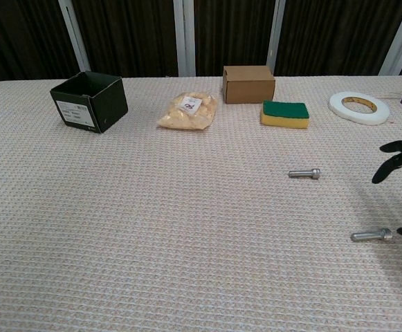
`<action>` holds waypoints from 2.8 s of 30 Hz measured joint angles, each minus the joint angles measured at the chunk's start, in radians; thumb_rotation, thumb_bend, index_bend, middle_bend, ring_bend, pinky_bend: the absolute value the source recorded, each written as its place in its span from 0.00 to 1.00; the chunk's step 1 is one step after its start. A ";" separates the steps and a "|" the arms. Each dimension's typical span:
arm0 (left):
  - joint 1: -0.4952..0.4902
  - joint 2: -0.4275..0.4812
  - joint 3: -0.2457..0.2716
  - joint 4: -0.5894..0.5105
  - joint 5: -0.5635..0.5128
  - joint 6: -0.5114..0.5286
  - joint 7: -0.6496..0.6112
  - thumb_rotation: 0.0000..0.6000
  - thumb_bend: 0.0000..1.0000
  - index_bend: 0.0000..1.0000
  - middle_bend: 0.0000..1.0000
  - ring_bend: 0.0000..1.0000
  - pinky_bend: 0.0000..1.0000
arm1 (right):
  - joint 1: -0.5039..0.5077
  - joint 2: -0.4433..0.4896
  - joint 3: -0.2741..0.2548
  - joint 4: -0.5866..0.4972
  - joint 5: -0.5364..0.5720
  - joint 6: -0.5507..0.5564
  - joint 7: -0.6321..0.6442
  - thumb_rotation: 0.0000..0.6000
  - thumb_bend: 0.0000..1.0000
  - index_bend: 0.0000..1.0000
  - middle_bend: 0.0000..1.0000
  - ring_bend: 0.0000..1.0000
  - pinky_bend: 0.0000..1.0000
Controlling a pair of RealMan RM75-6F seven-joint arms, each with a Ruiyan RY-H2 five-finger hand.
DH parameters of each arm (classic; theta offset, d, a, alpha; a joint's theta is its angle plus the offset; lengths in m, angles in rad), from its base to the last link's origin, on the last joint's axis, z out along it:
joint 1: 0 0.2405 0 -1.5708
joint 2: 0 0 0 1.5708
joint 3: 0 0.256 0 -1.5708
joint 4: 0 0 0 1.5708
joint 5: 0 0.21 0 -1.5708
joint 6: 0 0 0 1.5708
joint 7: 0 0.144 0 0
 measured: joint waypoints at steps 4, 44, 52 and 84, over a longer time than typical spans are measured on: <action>0.001 0.000 -0.001 0.000 -0.002 0.003 -0.004 1.00 0.12 0.05 0.04 0.00 0.15 | 0.023 -0.030 0.004 0.014 0.036 -0.015 -0.042 1.00 0.27 0.39 0.04 0.09 0.05; -0.001 -0.005 -0.004 -0.002 -0.008 0.003 0.015 1.00 0.12 0.05 0.04 0.00 0.15 | 0.097 -0.124 -0.015 0.114 0.161 -0.028 -0.121 1.00 0.32 0.50 0.04 0.10 0.06; -0.002 -0.006 -0.006 -0.003 -0.012 0.001 0.018 1.00 0.12 0.05 0.04 0.00 0.15 | 0.109 -0.138 -0.011 0.124 0.181 -0.030 -0.124 1.00 0.33 0.54 0.04 0.10 0.06; -0.006 -0.011 -0.007 -0.005 -0.016 -0.003 0.035 1.00 0.12 0.05 0.04 0.00 0.15 | 0.148 -0.135 -0.014 0.115 0.240 -0.036 -0.135 1.00 0.37 0.63 0.04 0.11 0.08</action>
